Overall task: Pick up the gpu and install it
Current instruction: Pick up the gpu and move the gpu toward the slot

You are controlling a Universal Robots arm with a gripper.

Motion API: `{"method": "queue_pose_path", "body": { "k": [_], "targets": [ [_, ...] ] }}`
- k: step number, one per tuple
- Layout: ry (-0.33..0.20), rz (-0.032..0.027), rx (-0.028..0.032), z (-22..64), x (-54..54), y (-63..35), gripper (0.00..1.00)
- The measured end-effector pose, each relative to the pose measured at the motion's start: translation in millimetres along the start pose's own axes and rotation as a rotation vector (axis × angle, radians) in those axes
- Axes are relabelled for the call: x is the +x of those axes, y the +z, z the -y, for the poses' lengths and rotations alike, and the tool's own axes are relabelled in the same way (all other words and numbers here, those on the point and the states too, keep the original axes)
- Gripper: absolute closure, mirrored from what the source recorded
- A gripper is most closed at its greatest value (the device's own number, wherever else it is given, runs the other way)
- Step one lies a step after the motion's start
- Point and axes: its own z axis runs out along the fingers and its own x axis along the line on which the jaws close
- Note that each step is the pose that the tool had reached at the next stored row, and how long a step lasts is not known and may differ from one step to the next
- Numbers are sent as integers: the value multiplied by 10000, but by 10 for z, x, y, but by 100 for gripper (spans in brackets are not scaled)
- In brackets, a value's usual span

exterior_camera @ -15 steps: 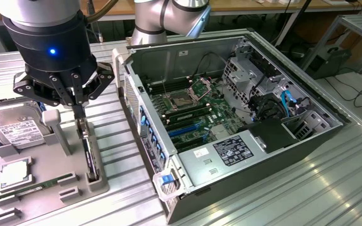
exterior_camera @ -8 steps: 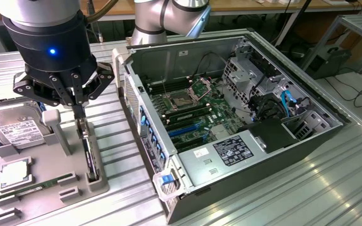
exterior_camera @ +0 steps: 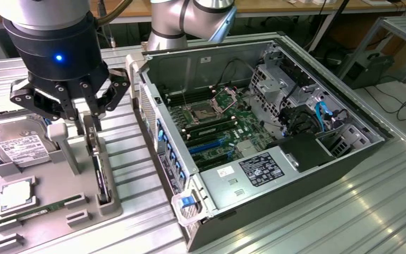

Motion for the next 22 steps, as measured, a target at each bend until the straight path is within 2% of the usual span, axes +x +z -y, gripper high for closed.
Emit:
{"method": "queue_pose_path", "body": {
  "k": [1, 2, 6, 8, 9, 13, 14, 16, 17, 22],
  "targets": [
    [0, 0, 0, 0, 0, 0, 71],
    [0, 0, 0, 0, 0, 0, 71],
    [0, -1, 0, 0, 0, 0, 46],
    [0, 0, 0, 0, 0, 0, 46],
    [0, 0, 0, 0, 0, 0, 40],
    [0, 0, 0, 0, 0, 0, 39],
    [0, 0, 0, 0, 0, 0, 33],
    [0, 0, 0, 0, 0, 0, 33],
    [0, -1, 0, 0, 0, 0, 26],
    [0, 0, 0, 0, 0, 0, 26]
  ]
}}
